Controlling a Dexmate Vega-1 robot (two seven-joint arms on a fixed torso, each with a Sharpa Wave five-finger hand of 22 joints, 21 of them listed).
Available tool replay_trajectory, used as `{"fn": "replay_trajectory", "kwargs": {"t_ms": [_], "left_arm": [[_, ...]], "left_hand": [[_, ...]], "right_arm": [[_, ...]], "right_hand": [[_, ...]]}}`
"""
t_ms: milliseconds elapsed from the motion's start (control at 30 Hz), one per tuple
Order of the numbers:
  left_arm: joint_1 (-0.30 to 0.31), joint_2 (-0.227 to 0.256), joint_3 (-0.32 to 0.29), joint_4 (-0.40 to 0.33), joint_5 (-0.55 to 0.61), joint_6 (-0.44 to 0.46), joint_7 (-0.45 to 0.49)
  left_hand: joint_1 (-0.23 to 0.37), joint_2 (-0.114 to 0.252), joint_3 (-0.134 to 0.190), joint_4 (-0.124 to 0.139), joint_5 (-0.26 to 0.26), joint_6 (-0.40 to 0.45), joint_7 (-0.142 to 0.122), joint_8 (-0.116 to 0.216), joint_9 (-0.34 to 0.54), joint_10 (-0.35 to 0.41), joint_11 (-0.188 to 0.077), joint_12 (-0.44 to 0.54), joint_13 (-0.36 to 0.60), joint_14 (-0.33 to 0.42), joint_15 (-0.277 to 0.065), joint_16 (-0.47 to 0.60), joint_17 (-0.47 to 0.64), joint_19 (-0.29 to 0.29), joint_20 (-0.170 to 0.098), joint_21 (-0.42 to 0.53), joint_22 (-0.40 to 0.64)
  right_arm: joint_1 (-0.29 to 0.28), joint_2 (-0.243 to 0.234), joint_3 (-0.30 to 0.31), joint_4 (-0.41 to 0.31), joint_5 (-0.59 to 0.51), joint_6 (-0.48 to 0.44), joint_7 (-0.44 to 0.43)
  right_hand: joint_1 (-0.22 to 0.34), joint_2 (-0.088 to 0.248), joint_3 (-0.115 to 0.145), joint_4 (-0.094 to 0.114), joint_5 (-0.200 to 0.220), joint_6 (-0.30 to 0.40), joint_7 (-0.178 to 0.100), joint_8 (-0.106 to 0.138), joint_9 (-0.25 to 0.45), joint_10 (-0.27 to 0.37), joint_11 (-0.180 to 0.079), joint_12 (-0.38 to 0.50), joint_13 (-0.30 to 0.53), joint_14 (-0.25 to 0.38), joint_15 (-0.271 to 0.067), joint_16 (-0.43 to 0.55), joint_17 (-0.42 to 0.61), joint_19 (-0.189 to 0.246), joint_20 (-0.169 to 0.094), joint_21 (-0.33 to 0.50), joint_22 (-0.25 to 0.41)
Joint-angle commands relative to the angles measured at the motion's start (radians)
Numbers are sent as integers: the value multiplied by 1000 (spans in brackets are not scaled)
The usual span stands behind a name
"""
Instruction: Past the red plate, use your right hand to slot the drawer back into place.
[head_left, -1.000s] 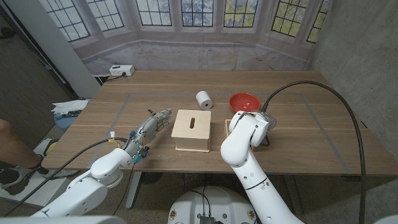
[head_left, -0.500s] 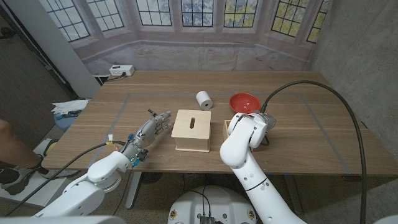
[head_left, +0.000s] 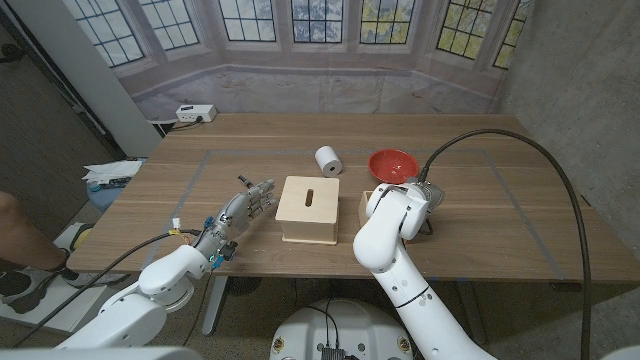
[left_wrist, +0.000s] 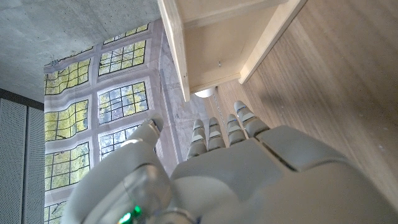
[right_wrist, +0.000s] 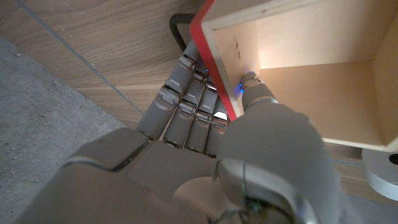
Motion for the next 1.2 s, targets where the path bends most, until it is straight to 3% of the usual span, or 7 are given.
{"fn": "replay_trajectory", "kwargs": {"t_ms": [33, 400, 1200], "left_arm": [[9, -5, -2, -10, -22, 8, -2], [-4, -12, 8, 0, -32, 15, -13], [-39, -28, 39, 12, -59, 37, -37]], "left_hand": [[12, -3, 0, 6, 4, 4, 4, -3, 1, 6, 0, 2, 3, 8, -1, 5, 4, 11, -3, 4, 4], [7, -6, -2, 12, 3, 6, 8, -4, 1, 10, -1, 2, 3, 11, -2, 5, 5, 12, -5, 3, 4], [-8, -11, -2, 28, 2, 14, 12, -5, 1, 13, 3, -2, 2, 14, -4, 3, 7, 15, -5, 2, 4]], "right_arm": [[15, -15, -12, 15, 14, -13, -10], [20, -12, -19, 14, 5, -16, -14], [25, 0, -18, -6, -10, 5, -14]], "right_hand": [[16, 3, 9, 5, -2, 19, -4, 9, 1, 17, -5, 13, 3, 17, -73, 7, 4, 15, 0, 6, 3], [27, 5, 14, 8, -2, 41, -9, 11, 1, 40, -9, 21, 4, 48, -88, 12, 5, 37, -23, 15, 3], [57, 5, 20, 7, -1, 85, -15, 15, 4, 81, -16, 36, 6, 98, -96, 22, 13, 65, -37, 29, 5]]}}
